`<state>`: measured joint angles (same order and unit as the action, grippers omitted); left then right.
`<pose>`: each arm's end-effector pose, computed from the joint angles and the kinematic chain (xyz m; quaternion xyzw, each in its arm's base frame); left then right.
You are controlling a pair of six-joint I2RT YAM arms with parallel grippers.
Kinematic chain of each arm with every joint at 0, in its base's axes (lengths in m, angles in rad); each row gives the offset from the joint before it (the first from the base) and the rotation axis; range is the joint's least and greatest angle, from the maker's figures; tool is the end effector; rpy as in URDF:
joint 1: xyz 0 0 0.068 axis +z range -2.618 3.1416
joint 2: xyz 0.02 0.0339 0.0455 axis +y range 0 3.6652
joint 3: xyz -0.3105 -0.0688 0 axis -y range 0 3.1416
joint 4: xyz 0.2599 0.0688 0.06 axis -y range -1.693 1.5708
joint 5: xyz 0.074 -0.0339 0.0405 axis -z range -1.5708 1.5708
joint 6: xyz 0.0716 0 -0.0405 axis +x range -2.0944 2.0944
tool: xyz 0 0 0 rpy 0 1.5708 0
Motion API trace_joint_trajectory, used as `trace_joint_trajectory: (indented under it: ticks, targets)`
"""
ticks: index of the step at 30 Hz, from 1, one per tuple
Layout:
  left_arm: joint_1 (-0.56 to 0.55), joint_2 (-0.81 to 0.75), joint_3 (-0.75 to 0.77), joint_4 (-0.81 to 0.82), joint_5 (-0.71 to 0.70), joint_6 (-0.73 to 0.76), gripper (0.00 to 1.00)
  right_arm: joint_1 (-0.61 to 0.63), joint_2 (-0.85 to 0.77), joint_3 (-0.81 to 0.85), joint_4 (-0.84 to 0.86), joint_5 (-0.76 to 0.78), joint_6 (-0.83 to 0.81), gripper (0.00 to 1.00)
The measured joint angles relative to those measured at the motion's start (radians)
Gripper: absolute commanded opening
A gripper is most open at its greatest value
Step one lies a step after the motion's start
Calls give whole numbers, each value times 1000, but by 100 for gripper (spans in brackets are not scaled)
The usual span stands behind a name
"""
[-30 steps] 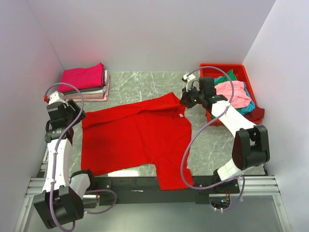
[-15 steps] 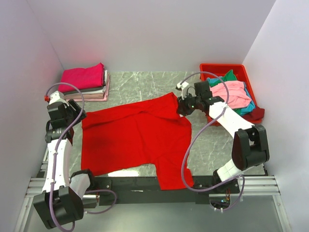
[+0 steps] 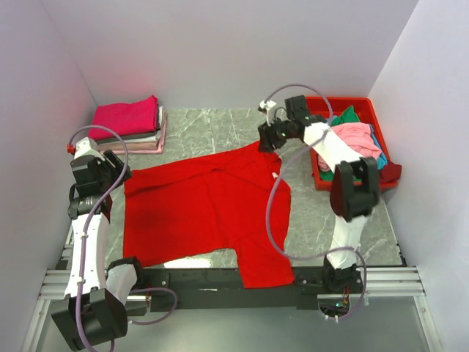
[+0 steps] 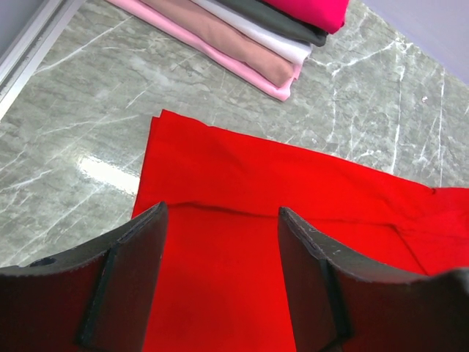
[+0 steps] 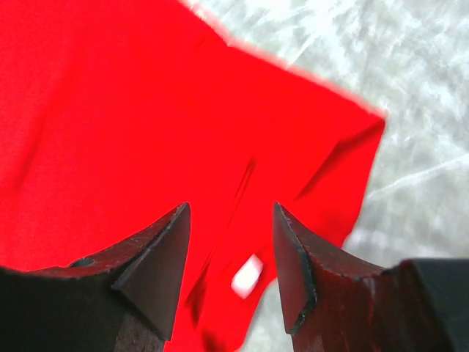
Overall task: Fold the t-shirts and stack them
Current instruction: Fold the tshirt
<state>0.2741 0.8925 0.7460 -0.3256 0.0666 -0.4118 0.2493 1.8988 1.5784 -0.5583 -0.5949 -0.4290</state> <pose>0.2136 0.0551 0.3105 -0.2703 0.8086 -0.0642 0.5187 0.4462 0.1550 0.2799 -0.3930 0.8151 0.2455 0.3477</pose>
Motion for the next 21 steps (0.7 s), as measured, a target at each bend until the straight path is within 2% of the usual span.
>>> trace_joint_trajectory:
  ticks: [6, 14, 21]
  targets:
    - [-6, 0, 0, 5, 22, 0, 67, -3, 282, 296, -92, -24, 82, 54]
    - [-9, 0, 0, 7, 56, 0, 67, 18, 330, 340, -236, -33, 53, 55]
    - [-11, 0, 0, 8, 69, 0, 66, 59, 428, 456, -288, -17, 22, 56]
